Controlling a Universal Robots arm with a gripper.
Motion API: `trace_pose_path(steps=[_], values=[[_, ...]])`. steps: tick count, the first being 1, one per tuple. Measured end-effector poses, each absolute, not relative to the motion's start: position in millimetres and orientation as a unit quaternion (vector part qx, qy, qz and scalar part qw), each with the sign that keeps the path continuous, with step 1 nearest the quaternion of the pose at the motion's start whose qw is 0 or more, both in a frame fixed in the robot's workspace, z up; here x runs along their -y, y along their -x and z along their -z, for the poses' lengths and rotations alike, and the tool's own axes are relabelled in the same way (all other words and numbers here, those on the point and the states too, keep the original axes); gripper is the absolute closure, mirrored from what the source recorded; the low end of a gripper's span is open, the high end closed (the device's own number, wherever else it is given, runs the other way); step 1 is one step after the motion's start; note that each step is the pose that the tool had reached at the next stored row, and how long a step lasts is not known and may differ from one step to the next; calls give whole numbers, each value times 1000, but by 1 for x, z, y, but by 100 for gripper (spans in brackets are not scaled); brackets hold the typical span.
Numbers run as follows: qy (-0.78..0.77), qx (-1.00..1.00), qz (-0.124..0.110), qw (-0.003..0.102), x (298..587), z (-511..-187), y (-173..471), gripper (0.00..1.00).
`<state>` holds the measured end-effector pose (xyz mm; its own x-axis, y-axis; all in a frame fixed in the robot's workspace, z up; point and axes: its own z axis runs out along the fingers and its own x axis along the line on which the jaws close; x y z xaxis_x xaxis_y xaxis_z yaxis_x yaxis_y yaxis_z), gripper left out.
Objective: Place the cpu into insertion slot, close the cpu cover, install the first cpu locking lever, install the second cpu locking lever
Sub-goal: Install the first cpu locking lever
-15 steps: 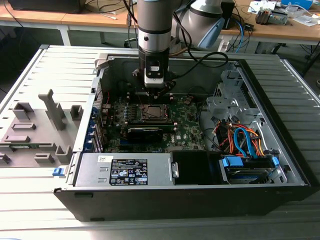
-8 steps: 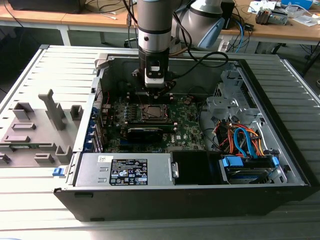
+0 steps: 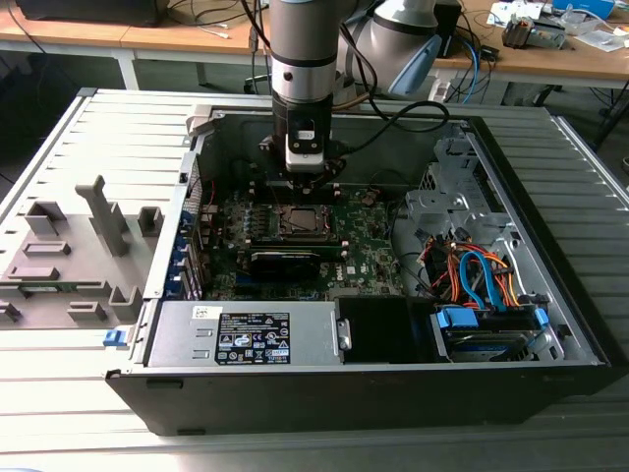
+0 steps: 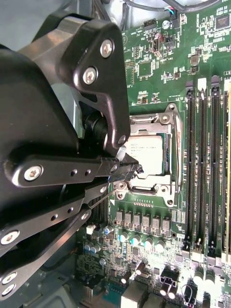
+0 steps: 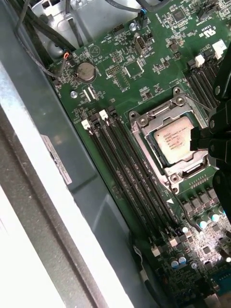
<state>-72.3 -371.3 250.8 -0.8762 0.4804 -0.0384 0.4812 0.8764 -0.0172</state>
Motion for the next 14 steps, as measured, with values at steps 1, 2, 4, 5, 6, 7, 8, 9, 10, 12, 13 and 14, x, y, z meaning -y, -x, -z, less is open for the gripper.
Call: trace_pose_path(steps=[1, 2, 4, 5, 6, 7, 8, 9, 10, 12, 13, 14], values=[[-248, -969, 13, 16, 371, -251, 72, 89], [-247, -969, 13, 16, 371, -251, 72, 89], [-246, -969, 13, 16, 371, -251, 72, 89], [-244, -969, 13, 17, 371, -251, 72, 89], [-244, -970, 13, 17, 371, -251, 72, 89], [-243, -970, 13, 17, 371, -251, 72, 89], [-242, -970, 13, 17, 371, -251, 72, 89], [-242, -970, 13, 17, 371, -251, 72, 89], [-241, -970, 13, 17, 371, -251, 72, 89], [-240, -971, 13, 17, 371, -251, 72, 89], [-239, -971, 13, 17, 371, -251, 72, 89], [-237, -971, 13, 17, 371, -251, 72, 89]])
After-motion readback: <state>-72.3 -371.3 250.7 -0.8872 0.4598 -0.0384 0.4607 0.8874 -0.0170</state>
